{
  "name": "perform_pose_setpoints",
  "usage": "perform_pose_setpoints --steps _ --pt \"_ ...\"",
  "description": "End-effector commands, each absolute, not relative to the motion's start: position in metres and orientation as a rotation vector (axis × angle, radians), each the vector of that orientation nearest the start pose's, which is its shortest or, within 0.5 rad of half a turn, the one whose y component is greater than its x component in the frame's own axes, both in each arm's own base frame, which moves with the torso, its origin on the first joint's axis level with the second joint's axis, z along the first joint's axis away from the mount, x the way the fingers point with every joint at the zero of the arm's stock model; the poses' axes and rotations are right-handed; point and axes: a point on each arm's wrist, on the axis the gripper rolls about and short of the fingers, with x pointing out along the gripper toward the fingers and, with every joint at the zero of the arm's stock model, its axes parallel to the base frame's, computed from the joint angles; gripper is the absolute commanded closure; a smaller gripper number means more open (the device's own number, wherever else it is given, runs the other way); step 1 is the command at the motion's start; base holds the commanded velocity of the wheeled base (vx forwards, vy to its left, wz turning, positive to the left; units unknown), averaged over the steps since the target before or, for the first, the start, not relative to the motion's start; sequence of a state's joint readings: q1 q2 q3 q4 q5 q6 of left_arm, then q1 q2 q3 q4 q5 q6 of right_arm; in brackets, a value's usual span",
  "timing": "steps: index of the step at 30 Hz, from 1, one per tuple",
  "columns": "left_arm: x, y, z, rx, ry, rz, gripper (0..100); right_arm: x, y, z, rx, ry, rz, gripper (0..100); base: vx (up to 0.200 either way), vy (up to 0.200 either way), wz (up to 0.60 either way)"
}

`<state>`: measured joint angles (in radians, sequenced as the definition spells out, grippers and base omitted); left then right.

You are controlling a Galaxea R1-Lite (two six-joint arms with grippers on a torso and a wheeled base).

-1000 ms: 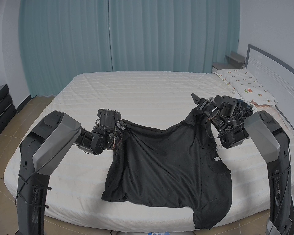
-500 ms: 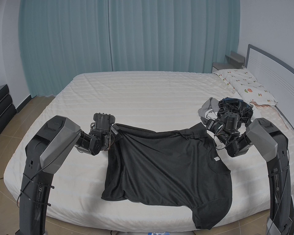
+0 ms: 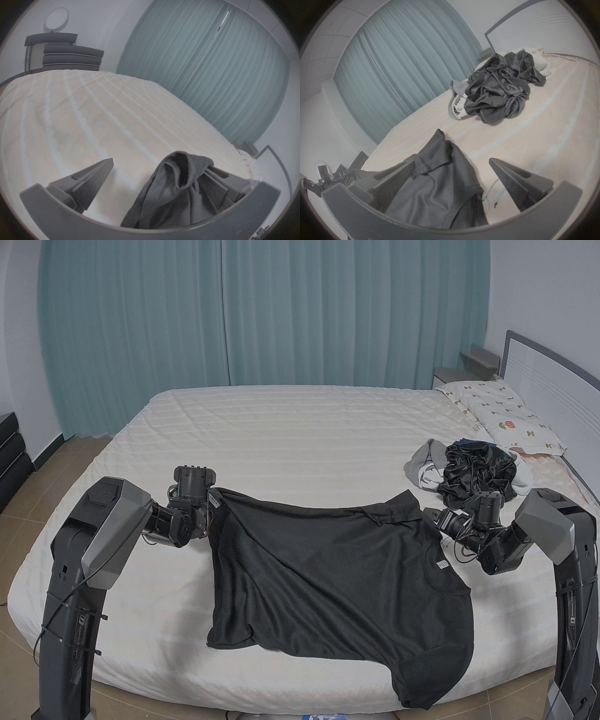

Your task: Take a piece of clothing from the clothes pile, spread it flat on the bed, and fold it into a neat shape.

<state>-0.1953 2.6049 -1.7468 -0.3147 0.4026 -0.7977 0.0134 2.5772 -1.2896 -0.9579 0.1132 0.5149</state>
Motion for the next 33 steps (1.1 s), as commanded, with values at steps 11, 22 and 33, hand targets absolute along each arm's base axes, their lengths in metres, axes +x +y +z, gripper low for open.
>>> perform_pose_setpoints --steps 11,22,33 --pt "0.511 -0.082 0.007 -0.638 0.47 0.382 0 0.489 0.012 -0.052 0.569 0.422 0.023 100 0.0 0.0 0.0" --pt "0.497 -0.071 0.01 -0.708 0.582 0.283 0 0.513 -0.02 -0.021 0.678 0.248 -0.068 100 0.0 0.0 0.0" --pt "0.498 -0.071 0.009 -0.777 0.591 0.275 0 0.515 -0.028 -0.032 0.672 0.236 -0.116 0 0.0 0.0 0.0"
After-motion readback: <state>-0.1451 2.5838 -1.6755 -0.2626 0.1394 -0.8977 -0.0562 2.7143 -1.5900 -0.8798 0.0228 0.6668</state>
